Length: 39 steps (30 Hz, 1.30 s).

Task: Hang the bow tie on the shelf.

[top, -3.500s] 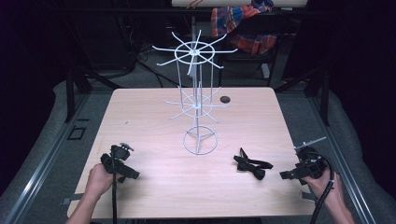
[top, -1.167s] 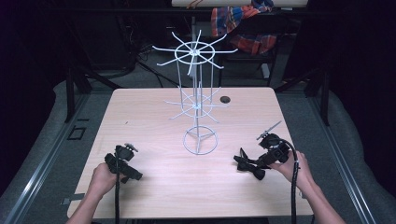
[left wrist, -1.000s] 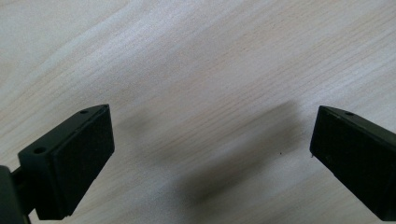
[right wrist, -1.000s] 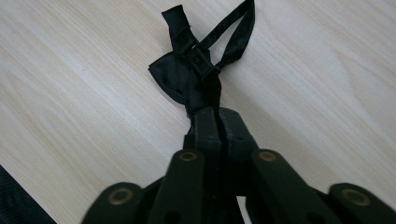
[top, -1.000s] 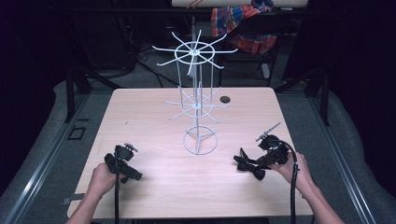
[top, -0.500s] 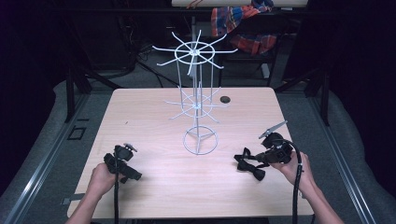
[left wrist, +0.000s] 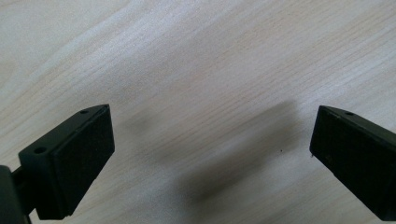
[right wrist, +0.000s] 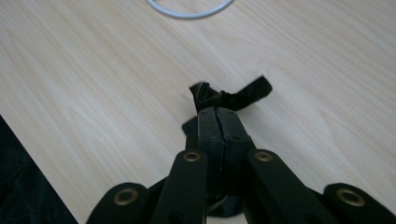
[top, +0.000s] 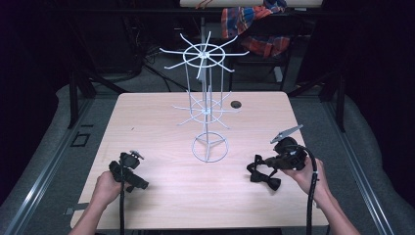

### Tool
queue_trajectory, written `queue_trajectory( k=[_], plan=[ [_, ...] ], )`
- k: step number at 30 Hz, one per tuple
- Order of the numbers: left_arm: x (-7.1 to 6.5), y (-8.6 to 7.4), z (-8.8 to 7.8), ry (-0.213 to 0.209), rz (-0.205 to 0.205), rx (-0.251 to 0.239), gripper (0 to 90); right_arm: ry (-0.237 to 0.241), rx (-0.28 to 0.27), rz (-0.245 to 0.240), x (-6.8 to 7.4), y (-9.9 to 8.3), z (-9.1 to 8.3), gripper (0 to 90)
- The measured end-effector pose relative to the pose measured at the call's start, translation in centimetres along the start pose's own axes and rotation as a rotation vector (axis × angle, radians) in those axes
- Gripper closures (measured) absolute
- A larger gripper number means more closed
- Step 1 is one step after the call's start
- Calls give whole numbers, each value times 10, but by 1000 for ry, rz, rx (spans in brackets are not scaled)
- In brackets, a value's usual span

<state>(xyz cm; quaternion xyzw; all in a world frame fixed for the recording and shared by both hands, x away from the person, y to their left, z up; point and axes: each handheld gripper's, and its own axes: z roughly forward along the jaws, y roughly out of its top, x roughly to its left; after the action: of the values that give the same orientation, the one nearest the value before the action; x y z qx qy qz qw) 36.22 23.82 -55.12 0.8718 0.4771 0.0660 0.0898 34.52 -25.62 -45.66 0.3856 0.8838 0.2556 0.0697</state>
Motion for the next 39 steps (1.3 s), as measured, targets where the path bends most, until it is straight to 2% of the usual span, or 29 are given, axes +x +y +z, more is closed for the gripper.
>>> queue_trajectory(
  k=[16, 39],
  plan=[
    [0, -1, 0, 6, -18, -5, 0, -9, -72, -52, 7, 18, -17, 897],
    [-1, -1, 2, 3, -11, 2, 0, 13, -131, -99, 18, 49, -24, 897]
  ],
)
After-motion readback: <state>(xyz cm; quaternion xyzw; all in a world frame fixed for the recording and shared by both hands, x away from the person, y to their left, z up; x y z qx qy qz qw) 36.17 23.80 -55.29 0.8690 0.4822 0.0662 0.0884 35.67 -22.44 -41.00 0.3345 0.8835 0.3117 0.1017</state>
